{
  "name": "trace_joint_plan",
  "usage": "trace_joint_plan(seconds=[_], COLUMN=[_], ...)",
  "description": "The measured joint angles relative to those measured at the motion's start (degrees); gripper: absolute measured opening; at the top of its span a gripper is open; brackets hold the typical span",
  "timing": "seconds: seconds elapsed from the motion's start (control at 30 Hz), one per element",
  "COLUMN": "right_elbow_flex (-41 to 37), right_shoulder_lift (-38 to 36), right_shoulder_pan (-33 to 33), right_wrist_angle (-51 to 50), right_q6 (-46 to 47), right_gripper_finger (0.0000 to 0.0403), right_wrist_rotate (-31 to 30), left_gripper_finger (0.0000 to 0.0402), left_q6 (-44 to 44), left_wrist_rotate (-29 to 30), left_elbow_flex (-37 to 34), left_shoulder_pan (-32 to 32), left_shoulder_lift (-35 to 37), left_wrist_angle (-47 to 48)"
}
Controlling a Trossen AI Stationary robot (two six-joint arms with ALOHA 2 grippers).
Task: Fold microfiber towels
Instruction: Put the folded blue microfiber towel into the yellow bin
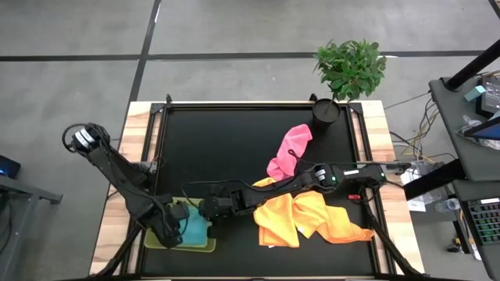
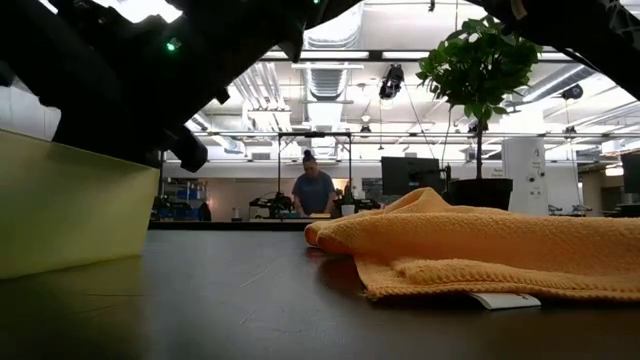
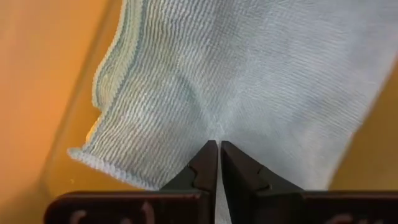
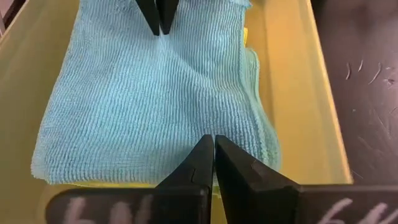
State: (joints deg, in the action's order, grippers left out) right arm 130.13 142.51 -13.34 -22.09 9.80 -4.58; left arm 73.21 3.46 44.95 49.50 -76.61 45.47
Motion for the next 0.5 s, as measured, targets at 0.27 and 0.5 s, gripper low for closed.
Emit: trace_joint_plan(seconds=[0.27,0.5], right_elbow_flex=[3.8,3.74], right_shoulder_lift=[-0.43,1.31], right_shoulder_pan=[-0.96,-1.29], right_wrist_angle=[1.95,4.91], right_q6=[-3.04,-2.89], right_gripper_finger=[0.0011,0.0011], right_wrist_rotate=[0.04,0.5], left_gripper_finger=[0.0006,0.0006], left_q6=[-0.1,-0.04], left_wrist_rotate=[9.75,11.5], left_elbow_flex=[-0.24,-1.76], left_shoulder_pan=[0.0,-0.01], left_shoulder_lift=[4.66,1.94], left_wrist_angle=[0.44,2.14])
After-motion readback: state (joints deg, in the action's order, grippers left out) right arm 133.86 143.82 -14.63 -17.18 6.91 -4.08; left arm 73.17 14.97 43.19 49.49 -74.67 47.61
